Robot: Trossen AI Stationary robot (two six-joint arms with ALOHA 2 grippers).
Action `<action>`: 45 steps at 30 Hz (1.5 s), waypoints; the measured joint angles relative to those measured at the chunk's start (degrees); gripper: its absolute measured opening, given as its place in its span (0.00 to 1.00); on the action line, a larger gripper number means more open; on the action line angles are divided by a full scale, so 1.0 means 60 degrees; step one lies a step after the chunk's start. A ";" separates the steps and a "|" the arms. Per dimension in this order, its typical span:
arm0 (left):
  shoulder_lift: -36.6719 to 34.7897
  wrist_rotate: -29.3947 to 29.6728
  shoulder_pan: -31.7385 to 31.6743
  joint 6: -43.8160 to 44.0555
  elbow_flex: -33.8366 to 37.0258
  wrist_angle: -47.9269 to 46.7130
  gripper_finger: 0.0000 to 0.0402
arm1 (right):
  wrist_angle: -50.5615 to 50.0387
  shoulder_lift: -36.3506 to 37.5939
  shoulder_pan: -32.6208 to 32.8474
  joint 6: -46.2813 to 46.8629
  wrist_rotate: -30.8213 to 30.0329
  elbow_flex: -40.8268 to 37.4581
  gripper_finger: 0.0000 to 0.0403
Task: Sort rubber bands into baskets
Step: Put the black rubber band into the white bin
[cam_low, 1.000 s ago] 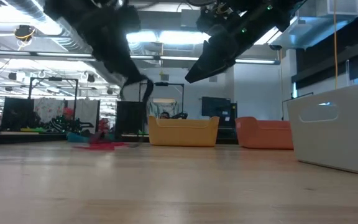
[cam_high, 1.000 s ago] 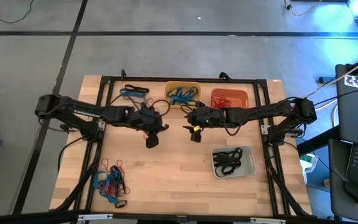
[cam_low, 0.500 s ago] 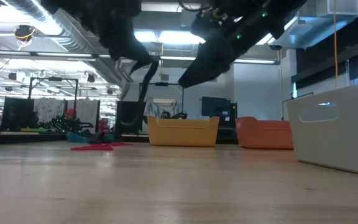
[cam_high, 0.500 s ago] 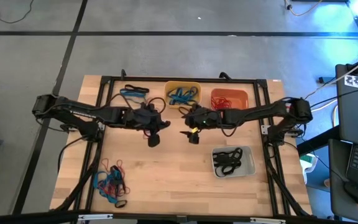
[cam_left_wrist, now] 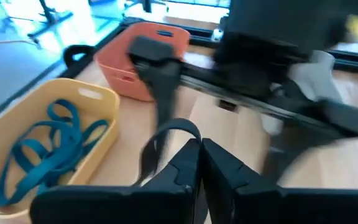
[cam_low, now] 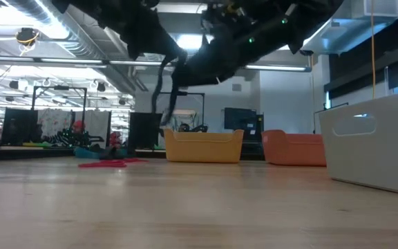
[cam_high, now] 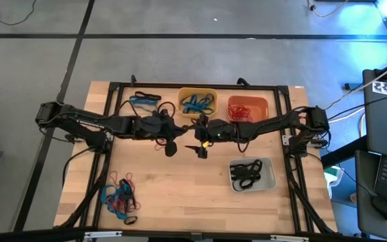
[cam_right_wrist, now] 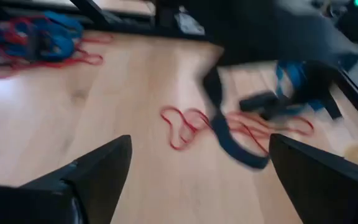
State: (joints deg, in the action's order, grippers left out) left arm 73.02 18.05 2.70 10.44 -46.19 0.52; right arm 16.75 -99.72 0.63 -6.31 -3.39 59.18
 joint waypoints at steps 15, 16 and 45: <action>0.0417 0.0036 0.0321 -0.0320 0.0007 0.1014 0.04 | -0.0896 0.0020 0.0205 -0.0177 -0.1084 0.0058 0.94; 0.0415 0.0039 0.0321 -0.0346 0.0007 0.1007 0.04 | -0.1264 0.0030 0.0209 -0.0306 -0.1089 0.0170 0.94; 0.0418 0.0028 0.0321 -0.0350 0.0011 0.1122 0.04 | 0.0045 -0.0900 0.0342 -0.0248 -0.0343 0.0925 0.86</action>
State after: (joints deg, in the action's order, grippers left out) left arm 75.53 18.22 4.62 8.34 -46.13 7.25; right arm 17.02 -105.12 2.68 -7.79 -5.45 64.73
